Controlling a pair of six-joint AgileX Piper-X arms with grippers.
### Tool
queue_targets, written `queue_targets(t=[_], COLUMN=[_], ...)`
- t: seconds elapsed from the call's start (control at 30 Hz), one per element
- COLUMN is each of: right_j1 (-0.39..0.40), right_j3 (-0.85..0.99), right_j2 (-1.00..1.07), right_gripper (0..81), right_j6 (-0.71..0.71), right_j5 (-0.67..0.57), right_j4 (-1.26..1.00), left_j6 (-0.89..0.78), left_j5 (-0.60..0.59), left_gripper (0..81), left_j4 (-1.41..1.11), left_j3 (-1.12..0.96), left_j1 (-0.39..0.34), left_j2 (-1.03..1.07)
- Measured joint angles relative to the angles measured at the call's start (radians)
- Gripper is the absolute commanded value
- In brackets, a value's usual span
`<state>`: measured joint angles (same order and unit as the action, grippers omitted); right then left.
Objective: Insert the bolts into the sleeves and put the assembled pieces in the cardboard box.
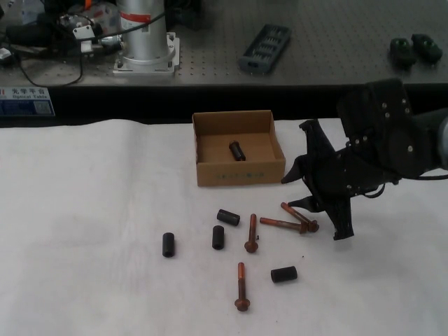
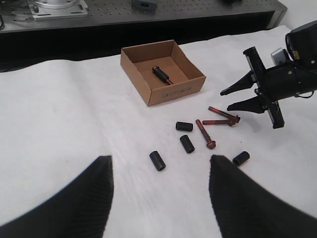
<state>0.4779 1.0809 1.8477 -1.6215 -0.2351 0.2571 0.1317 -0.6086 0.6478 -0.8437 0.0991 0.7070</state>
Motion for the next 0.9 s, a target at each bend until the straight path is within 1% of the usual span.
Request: queue_targets(t=[0.2, 0.53, 0.63, 0.8, 0.9], right_j1=[0.0, 0.0, 0.0, 0.0, 0.0], right_j3=[0.0, 0.0, 0.0, 0.0, 0.0], right_j2=[0.004, 0.004, 0.004, 0.004, 0.004], right_gripper=[26.5, 26.5, 26.5, 26.5, 26.5], right_j6=[-0.007, -0.004, 0.062, 0.251, 0.293], right_j5=[0.028, 0.032, -0.002, -0.1, -0.13], right_j4=[0.0, 0.0, -0.013, -0.021, -0.018], left_j6=[0.0, 0.0, 0.0, 0.0, 0.0], left_j5=[0.0, 0.0, 0.0, 0.0, 0.0], left_gripper=[42.0, 42.0, 42.0, 42.0, 42.0], left_j4=[0.0, 0.0, 0.0, 0.0, 0.0], left_j3=[0.0, 0.0, 0.0, 0.0, 0.0], left_j1=[0.0, 0.0, 0.0, 0.0, 0.0], left_j2=[0.0, 0.0, 0.0, 0.0, 0.0])
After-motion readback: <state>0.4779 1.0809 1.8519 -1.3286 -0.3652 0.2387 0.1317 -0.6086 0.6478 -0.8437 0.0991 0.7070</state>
